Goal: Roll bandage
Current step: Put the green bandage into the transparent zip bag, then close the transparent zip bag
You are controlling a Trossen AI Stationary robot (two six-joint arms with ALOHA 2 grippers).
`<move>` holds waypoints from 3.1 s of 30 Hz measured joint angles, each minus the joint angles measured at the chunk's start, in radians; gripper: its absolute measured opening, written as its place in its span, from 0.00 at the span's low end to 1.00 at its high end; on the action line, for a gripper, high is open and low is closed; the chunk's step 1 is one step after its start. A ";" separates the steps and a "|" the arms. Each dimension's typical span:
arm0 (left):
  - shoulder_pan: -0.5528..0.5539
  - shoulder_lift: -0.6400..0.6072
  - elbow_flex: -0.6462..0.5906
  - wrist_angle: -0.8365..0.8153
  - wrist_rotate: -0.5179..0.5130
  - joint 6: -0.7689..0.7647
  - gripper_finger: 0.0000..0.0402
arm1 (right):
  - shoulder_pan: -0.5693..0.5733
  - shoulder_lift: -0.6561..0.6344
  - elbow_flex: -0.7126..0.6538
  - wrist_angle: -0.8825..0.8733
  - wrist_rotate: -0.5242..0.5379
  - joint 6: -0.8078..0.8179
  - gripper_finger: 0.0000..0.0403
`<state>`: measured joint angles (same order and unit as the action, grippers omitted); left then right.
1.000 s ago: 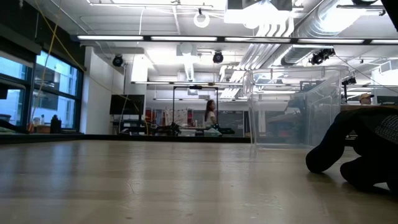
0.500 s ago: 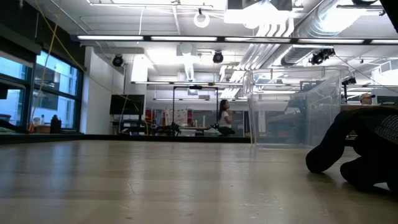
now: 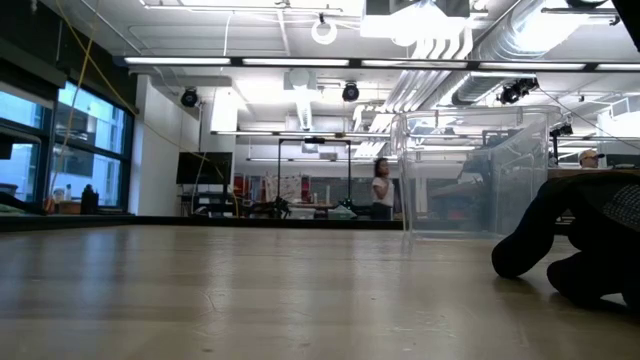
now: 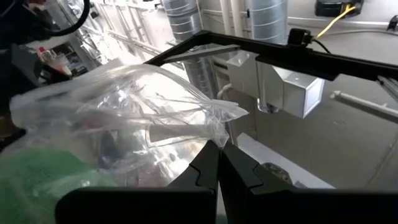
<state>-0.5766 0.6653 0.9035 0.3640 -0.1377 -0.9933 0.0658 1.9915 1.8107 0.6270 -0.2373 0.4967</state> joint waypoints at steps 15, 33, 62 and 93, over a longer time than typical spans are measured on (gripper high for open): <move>0.022 0.002 0.000 0.000 -0.007 0.026 0.00 | 0.002 0.000 0.000 0.010 -0.044 0.001 0.35; 0.022 0.000 0.000 -0.129 -0.001 -0.042 0.00 | 0.015 -0.001 0.000 0.048 -0.061 -0.023 0.03; 0.016 -0.134 0.000 -0.743 -0.095 -0.089 0.00 | 0.031 -0.187 0.000 -0.648 0.202 -0.179 0.00; 0.016 -0.140 0.051 -1.064 -0.443 0.527 0.51 | 0.052 -0.248 0.000 -0.892 0.416 0.030 0.00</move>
<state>-0.5610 0.5251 0.9546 -0.7000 -0.5807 -0.4665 0.1177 1.7435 1.8111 -0.2647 0.1783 0.5271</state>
